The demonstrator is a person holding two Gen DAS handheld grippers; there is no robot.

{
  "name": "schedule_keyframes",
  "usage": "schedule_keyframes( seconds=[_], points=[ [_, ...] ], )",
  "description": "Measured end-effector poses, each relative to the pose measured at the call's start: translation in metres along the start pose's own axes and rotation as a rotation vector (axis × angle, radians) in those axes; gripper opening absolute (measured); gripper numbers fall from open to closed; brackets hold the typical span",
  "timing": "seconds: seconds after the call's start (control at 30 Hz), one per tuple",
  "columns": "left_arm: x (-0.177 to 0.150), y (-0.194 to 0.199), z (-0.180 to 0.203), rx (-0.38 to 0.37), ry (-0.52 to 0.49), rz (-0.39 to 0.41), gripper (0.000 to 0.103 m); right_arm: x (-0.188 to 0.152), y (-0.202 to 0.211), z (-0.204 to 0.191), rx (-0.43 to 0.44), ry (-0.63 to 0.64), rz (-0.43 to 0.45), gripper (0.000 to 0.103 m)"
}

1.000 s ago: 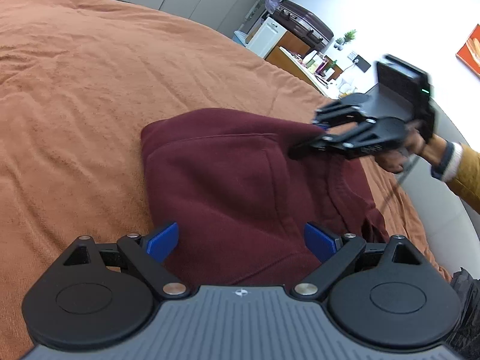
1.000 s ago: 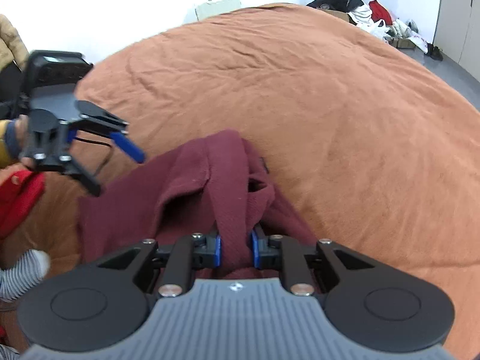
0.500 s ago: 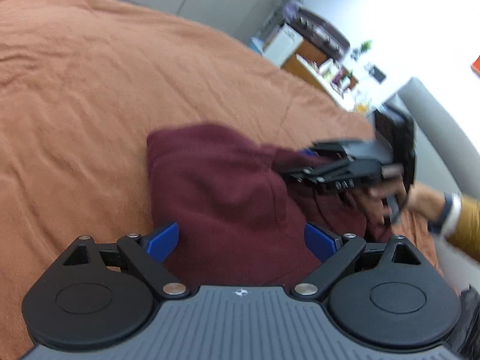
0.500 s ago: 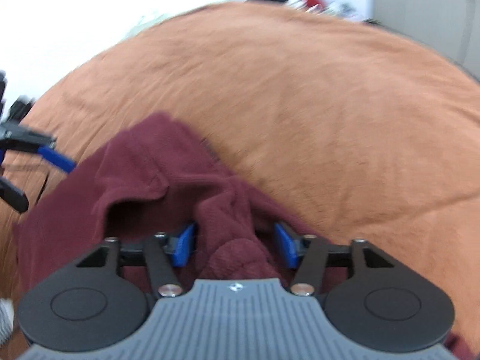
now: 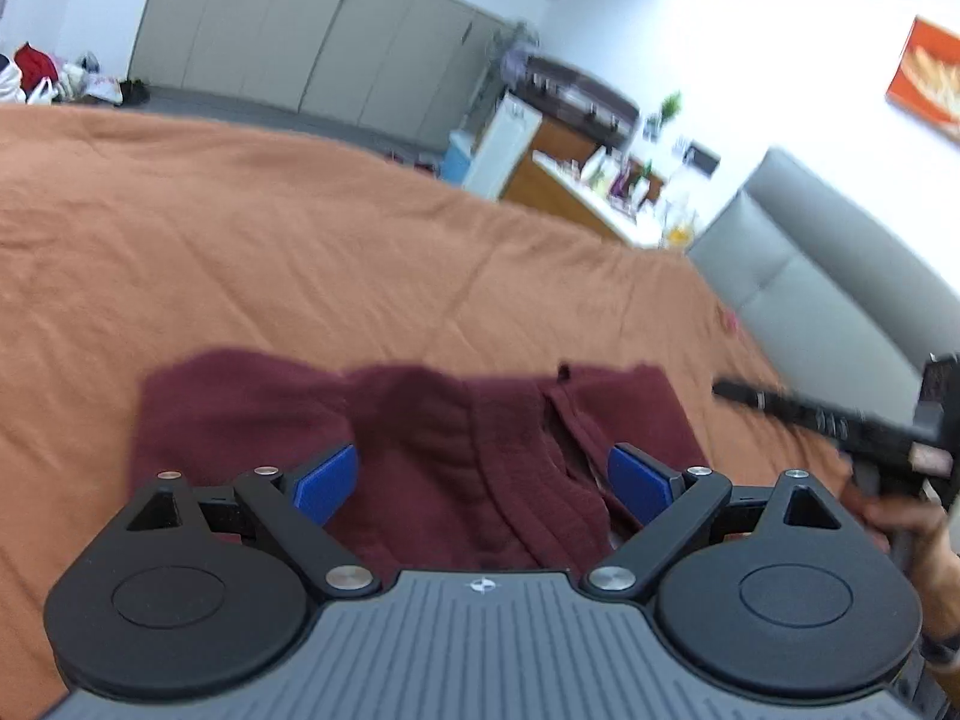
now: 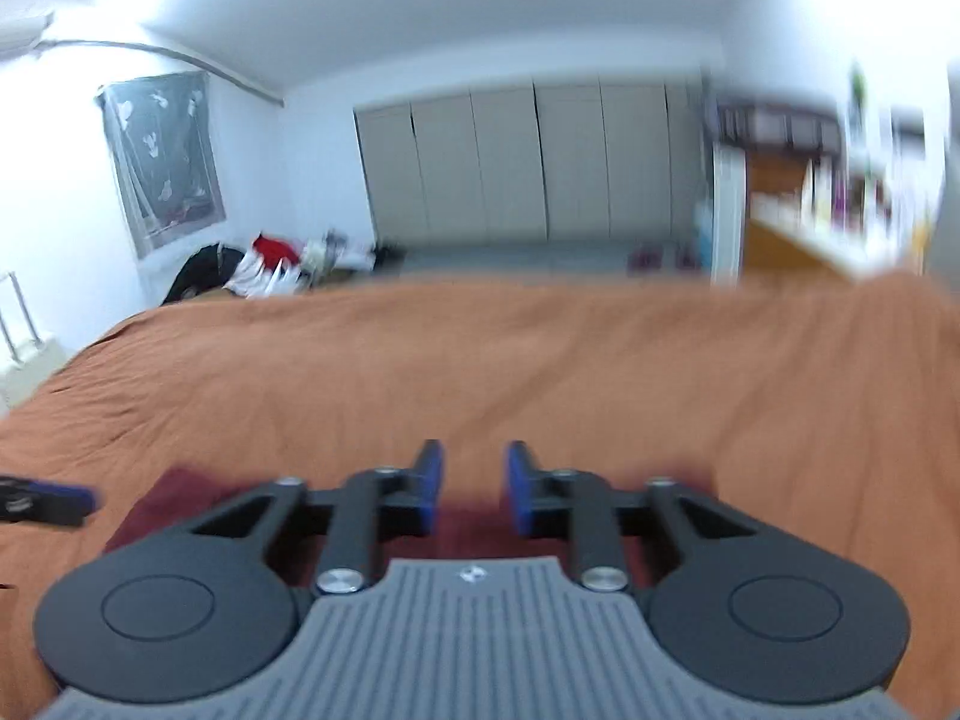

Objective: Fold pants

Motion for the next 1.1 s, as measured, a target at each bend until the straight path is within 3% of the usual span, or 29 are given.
schedule_keyframes(
  seconds=[0.13,0.33,0.4,0.47,0.57,0.63,0.87,0.97,1.1],
  points=[
    [-0.015,-0.03,0.013,-0.009,0.013,-0.056,0.103,-0.056,0.002,0.006,-0.049,0.047,-0.139,0.009],
    [-0.033,-0.06,0.001,0.016,0.093,-0.111,0.103,-0.11,-0.028,-0.001,-0.023,-0.003,-0.291,0.013],
    [-0.043,-0.067,-0.008,0.006,0.134,-0.127,0.103,-0.125,-0.035,-0.001,-0.032,-0.011,-0.328,0.013],
    [-0.05,-0.069,-0.011,-0.002,0.113,-0.112,0.103,-0.134,-0.04,-0.004,-0.058,0.012,-0.333,0.013],
    [-0.061,-0.071,-0.01,-0.006,0.03,-0.086,0.103,-0.141,-0.044,-0.02,-0.102,0.138,-0.323,0.012],
    [-0.067,-0.069,-0.011,-0.009,0.043,-0.05,0.103,-0.145,-0.044,-0.025,-0.111,0.182,-0.314,0.012],
    [-0.068,-0.061,0.003,0.041,-0.017,-0.008,0.103,-0.137,-0.051,0.0,-0.06,0.061,-0.348,0.011],
    [-0.064,-0.048,0.005,0.082,0.023,-0.023,0.103,-0.13,-0.051,0.002,-0.052,0.04,-0.354,0.012],
    [-0.052,-0.013,-0.002,0.108,0.046,0.015,0.103,-0.123,-0.04,-0.006,-0.102,0.09,-0.343,0.025]
  ],
)
Point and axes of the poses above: each gripper's, at about its wrist camera, not at the fingertips, and y roughly against the way its jaws point, z to its right, x to its top, the point moved 6 cm from there along -y, roughly the way its jaws point, and after that the axes turned 2 degrees about -y, right-handed, at the moved point
